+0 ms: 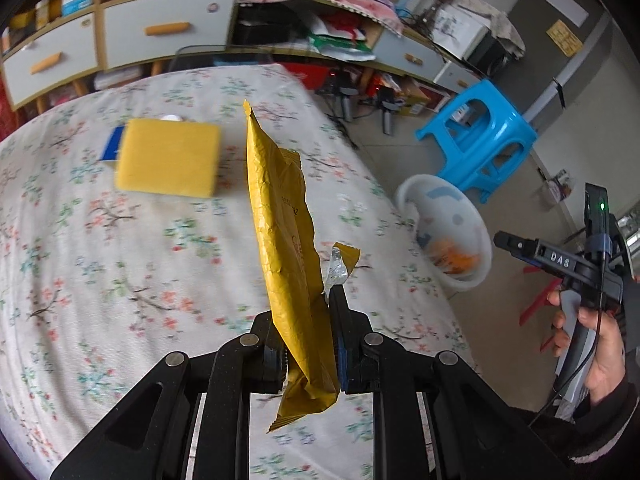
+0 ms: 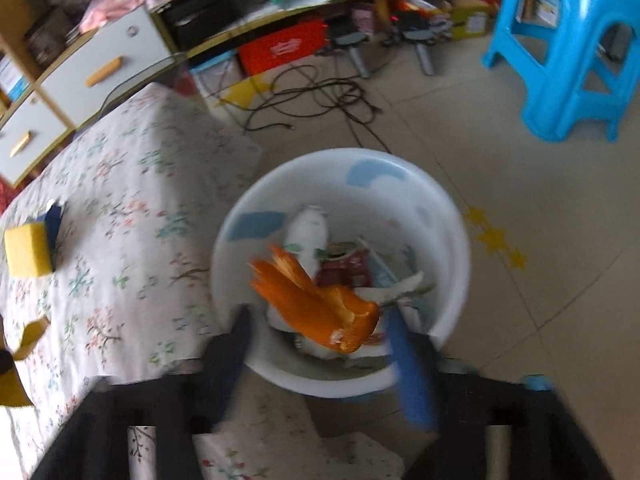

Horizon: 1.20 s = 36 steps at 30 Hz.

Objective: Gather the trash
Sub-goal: 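Drop the orange peel into the white bin with the right tool while the left tool carries the wrapper, then lower the yellow wrapper into the white bin and open the left tool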

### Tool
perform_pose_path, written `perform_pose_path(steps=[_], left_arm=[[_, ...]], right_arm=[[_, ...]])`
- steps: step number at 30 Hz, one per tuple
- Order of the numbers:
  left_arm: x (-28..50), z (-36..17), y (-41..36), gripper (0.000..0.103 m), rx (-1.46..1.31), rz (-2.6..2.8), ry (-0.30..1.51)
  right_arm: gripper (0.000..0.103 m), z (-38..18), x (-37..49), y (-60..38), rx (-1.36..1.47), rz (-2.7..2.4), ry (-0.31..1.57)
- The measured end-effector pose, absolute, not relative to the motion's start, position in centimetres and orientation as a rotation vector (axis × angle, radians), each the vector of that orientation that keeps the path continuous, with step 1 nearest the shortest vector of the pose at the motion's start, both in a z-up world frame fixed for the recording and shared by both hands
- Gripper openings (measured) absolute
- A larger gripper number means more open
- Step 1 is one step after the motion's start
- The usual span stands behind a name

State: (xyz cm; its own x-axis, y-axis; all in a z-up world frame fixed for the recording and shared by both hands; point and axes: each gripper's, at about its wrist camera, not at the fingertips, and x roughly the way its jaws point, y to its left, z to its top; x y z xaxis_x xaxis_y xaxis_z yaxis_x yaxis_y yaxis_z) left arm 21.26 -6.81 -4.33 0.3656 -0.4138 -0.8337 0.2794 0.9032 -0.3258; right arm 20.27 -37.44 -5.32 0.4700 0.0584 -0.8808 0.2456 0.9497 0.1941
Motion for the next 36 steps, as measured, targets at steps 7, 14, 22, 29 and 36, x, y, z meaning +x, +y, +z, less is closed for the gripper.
perform_pose_path(steps=[7, 14, 22, 29, 36], left_arm=[[20.9, -4.5, -12.1, 0.019, -0.083, -0.540, 1.103], [21.6, -5.4, -18.5, 0.019, -0.046, -0.609, 1.108], [22.9, -6.5, -25.2, 0.019, 0.011, -0.651, 1.099], [23.9, -6.6, -27.5, 0.047, 0.043, -0.670, 1.074], [23.7, -5.9, -25.8, 0.094, 0.094, -0.579, 1.040]], right_arm=[[0.076, -4.1, 18.1, -41.1, 0.378, -0.166, 1.045], [0.076, -3.6, 15.7, -44.2, 0.332, -0.237, 1.023], [0.076, -3.8, 13.9, -47.0, 0.326, -0.272, 1.021], [0.076, -3.7, 13.7, -47.8, 0.337, -0.277, 1.014], [0.078, -3.5, 13.9, -47.3, 0.315, -0.268, 1.012]])
